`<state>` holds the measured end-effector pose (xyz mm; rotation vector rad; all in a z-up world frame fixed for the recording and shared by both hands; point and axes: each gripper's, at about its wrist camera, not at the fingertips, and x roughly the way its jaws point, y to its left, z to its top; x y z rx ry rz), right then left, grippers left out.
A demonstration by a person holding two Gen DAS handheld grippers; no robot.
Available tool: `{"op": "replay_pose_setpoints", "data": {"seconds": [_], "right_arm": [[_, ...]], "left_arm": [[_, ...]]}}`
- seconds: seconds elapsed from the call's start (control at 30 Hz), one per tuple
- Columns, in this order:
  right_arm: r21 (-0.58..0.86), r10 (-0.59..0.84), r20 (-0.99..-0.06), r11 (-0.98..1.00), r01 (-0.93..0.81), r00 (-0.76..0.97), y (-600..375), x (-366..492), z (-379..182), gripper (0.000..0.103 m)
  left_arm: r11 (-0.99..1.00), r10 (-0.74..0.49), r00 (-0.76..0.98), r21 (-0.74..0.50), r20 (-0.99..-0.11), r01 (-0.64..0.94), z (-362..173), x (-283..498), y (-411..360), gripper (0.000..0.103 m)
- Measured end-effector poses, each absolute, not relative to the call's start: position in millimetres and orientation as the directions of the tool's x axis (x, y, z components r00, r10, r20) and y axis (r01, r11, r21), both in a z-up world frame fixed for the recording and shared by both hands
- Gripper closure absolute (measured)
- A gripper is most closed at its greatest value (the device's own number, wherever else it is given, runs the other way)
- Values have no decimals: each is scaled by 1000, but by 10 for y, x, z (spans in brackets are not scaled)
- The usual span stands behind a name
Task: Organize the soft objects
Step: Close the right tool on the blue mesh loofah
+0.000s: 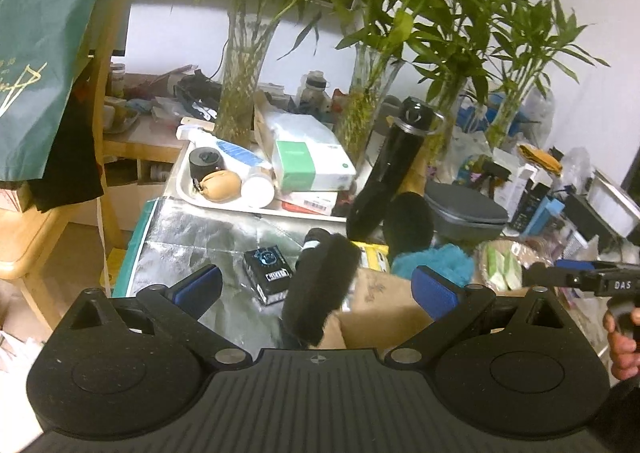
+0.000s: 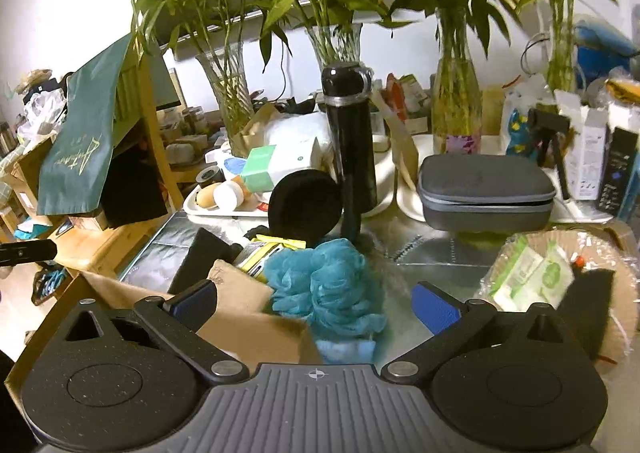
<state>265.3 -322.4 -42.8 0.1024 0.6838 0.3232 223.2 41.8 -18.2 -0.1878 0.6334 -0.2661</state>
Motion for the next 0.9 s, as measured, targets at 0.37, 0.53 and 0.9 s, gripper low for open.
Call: {"op": "replay_pose_setpoints", "data": {"seconds": [0.37, 0.53, 0.9], "right_arm": [[274, 398, -645, 917, -289, 652, -3439, 3257, -800, 0], [305, 424, -666, 906, -295, 614, -3462, 3456, -933, 7], [375, 503, -699, 863, -339, 508, -3328, 3843, -1230, 12]], "left_arm": [[946, -284, 791, -291, -542, 141, -474, 2542, 616, 0], [947, -270, 793, -297, -546, 119, -508, 2592, 646, 0], [942, -288, 775, -311, -563, 124, -573, 2718, 640, 0]]}}
